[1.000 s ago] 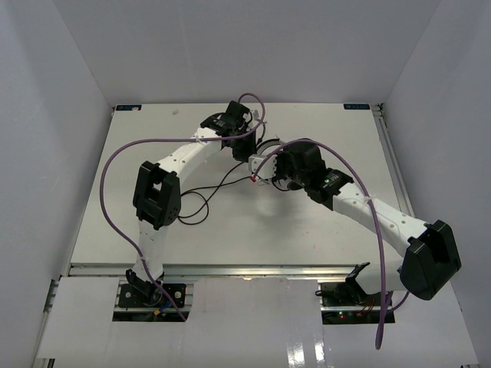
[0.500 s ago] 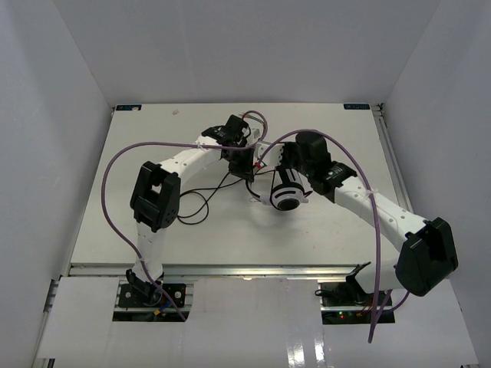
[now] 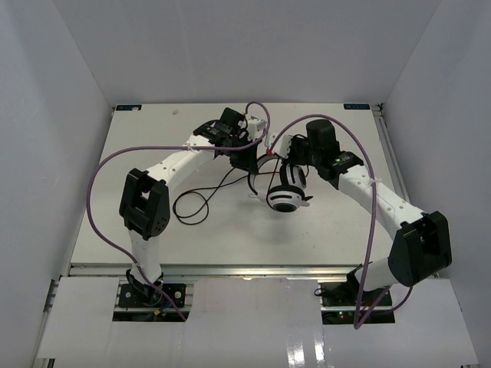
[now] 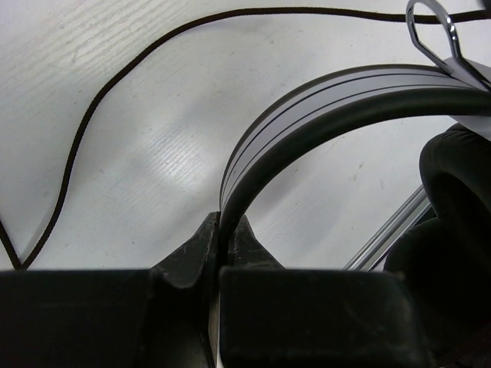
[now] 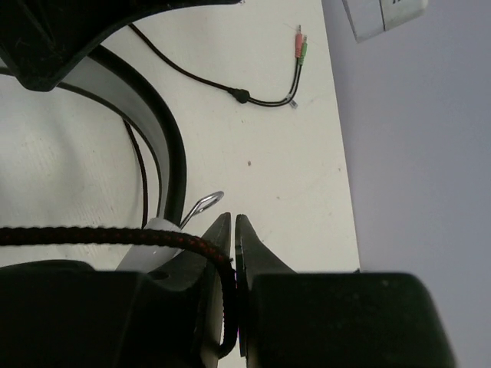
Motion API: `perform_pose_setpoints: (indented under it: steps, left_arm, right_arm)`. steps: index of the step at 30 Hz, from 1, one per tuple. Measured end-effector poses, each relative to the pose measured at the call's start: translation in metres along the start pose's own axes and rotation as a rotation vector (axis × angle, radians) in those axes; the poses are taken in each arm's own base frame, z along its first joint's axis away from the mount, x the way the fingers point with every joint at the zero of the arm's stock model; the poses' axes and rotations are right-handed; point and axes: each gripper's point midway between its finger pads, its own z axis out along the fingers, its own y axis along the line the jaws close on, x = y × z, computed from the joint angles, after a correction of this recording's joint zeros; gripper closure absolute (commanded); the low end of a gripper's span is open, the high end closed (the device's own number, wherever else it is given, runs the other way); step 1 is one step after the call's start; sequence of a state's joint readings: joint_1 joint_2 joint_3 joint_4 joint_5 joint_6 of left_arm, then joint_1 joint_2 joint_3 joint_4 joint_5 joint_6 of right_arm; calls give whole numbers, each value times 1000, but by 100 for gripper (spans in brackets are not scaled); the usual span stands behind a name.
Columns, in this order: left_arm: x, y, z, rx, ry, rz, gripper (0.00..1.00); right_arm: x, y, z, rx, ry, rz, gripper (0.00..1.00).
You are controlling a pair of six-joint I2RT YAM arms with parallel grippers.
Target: Wrap the headphones
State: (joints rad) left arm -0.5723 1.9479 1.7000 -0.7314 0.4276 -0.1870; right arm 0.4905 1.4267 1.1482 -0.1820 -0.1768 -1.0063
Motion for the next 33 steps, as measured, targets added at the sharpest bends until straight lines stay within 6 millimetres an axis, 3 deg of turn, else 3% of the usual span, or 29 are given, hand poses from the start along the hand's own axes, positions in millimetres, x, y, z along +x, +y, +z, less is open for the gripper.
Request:
perform_pose_setpoints:
  steps: [8, 18, 27, 33]
  left_arm:
    - [-6, 0, 0, -7, -25, 9, 100]
    - [-22, -5, -18, -43, -83, 19, 100]
    - [-42, -30, -59, -17, -176, 54, 100]
    - [-50, -54, -70, 74, -201, 32, 100]
  right_arm:
    - [23, 5, 0, -108, -90, 262, 88]
    - [27, 18, 2, -259, -232, 528, 87]
    - [31, 11, 2, -329, -321, 679, 75]
    - [21, 10, 4, -377, -396, 754, 63]
